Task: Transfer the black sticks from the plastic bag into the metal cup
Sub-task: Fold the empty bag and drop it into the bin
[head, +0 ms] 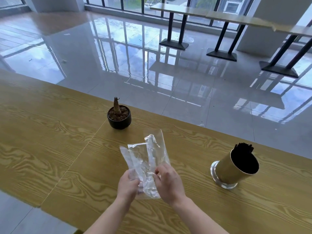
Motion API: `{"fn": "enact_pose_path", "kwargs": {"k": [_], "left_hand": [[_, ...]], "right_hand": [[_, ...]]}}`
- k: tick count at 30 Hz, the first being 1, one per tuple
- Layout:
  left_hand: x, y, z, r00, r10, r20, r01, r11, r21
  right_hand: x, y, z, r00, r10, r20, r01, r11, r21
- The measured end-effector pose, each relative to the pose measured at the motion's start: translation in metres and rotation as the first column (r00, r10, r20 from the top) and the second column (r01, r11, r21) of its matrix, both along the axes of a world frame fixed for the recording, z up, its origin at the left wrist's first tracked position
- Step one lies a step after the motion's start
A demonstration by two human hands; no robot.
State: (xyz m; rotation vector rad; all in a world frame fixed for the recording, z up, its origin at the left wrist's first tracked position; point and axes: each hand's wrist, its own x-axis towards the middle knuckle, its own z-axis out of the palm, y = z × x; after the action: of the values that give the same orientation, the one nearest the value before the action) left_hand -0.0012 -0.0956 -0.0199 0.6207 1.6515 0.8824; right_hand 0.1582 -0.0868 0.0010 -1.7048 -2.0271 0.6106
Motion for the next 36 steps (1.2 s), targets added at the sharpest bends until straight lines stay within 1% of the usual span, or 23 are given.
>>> {"fn": "enact_pose_path", "kwargs": {"k": [2, 3, 5, 6, 8, 9, 10, 12, 14, 15, 16, 18, 19, 20, 23, 26, 28, 29, 31, 32, 33, 35, 36], "left_hand": [[0.001, -0.003, 0.002, 0.990, -0.001, 0.138, 0.000, 1.000, 0.008], [0.001, -0.003, 0.003, 0.979, 0.019, 0.205, -0.019, 1.000, -0.003], [-0.001, -0.005, 0.005, 0.957, 0.051, 0.286, -0.047, 0.999, -0.022], [-0.002, -0.005, 0.003, 0.964, 0.053, 0.259, -0.048, 0.999, -0.026], [-0.005, -0.007, 0.002, 0.978, 0.100, 0.182, -0.092, 0.995, -0.050], [-0.008, -0.007, 0.000, 0.978, 0.142, 0.155, -0.132, 0.989, -0.070], [-0.011, -0.007, -0.002, 0.977, 0.168, 0.130, -0.156, 0.983, -0.095], [-0.019, -0.005, -0.004, 0.982, 0.170, 0.077, -0.162, 0.982, -0.102], [-0.027, -0.004, -0.007, 0.990, 0.132, 0.039, -0.127, 0.987, -0.103], [-0.031, -0.003, -0.007, 0.993, 0.116, 0.031, -0.112, 0.988, -0.110], [-0.033, -0.002, -0.007, 0.994, 0.103, 0.027, -0.099, 0.988, -0.120], [-0.037, 0.001, -0.011, 0.994, 0.107, 0.029, -0.102, 0.985, -0.142], [-0.038, 0.002, -0.012, 0.992, 0.119, 0.039, -0.112, 0.983, -0.147], [-0.039, 0.002, -0.012, 0.990, 0.130, 0.054, -0.120, 0.981, -0.153], [-0.038, -0.002, -0.008, 0.986, 0.110, 0.128, -0.090, 0.984, -0.151], [-0.037, -0.012, -0.008, 0.999, -0.018, 0.039, 0.023, 0.990, -0.138], [-0.038, -0.017, -0.013, 1.000, -0.029, 0.008, 0.030, 0.989, -0.146], [-0.040, -0.017, -0.014, 1.000, -0.012, 0.016, 0.014, 0.989, -0.149], [-0.048, -0.016, -0.015, 0.999, 0.014, 0.042, -0.007, 0.986, -0.169], [-0.052, -0.015, -0.014, 0.999, 0.006, 0.037, 0.000, 0.985, -0.171], [-0.056, -0.013, -0.013, 0.999, -0.008, 0.035, 0.014, 0.984, -0.176], [-0.064, -0.008, -0.011, 0.999, -0.018, 0.049, 0.028, 0.979, -0.201], [-0.068, -0.006, -0.011, 0.998, -0.031, 0.048, 0.040, 0.976, -0.213]], "right_hand": [[-0.011, 0.000, -0.006, 0.998, 0.059, 0.036, -0.057, 0.997, -0.049], [-0.017, -0.001, -0.009, 0.992, 0.093, 0.080, -0.088, 0.994, -0.071], [-0.026, -0.006, -0.014, 0.976, 0.166, 0.141, -0.153, 0.983, -0.103], [-0.029, -0.009, -0.015, 0.968, 0.215, 0.131, -0.200, 0.973, -0.118], [-0.031, -0.013, -0.015, 0.944, 0.327, 0.042, -0.317, 0.936, -0.149], [-0.028, -0.015, -0.013, 0.934, 0.356, -0.023, -0.355, 0.921, -0.161], [-0.023, -0.017, -0.010, 0.935, 0.347, -0.078, -0.355, 0.921, -0.160], [-0.008, -0.010, -0.006, 0.962, 0.229, -0.149, -0.248, 0.961, -0.125], [0.007, 0.006, -0.007, 0.983, 0.036, -0.180, -0.051, 0.995, -0.081], [0.014, 0.016, -0.008, 0.981, -0.066, -0.182, 0.051, 0.995, -0.086], [0.020, 0.026, -0.008, 0.973, -0.158, -0.167, 0.134, 0.980, -0.144], [0.026, 0.040, -0.014, 0.964, -0.253, -0.082, 0.206, 0.906, -0.370], [0.025, 0.043, -0.021, 0.969, -0.247, -0.026, 0.208, 0.865, -0.457], [0.024, 0.043, -0.028, 0.974, -0.228, 0.019, 0.205, 0.836, -0.510], [0.013, 0.038, -0.045, 0.964, -0.260, 0.063, 0.252, 0.804, -0.538], [0.004, 0.038, -0.050, 0.940, -0.334, 0.065, 0.314, 0.780, -0.541], [0.000, 0.037, -0.049, 0.955, -0.290, 0.064, 0.274, 0.776, -0.569], [-0.001, 0.038, -0.048, 0.967, -0.247, 0.057, 0.233, 0.778, -0.583], [0.003, 0.042, -0.047, 0.975, -0.221, 0.028, 0.194, 0.777, -0.599], [0.006, 0.047, -0.045, 0.965, -0.262, -0.009, 0.205, 0.774, -0.600], [0.009, 0.054, -0.043, 0.938, -0.336, -0.079, 0.221, 0.759, -0.612], [0.008, 0.067, -0.039, 0.847, -0.483, -0.223, 0.220, 0.700, -0.679], [0.005, 0.070, -0.037, 0.818, -0.513, -0.261, 0.200, 0.679, -0.706]]}}
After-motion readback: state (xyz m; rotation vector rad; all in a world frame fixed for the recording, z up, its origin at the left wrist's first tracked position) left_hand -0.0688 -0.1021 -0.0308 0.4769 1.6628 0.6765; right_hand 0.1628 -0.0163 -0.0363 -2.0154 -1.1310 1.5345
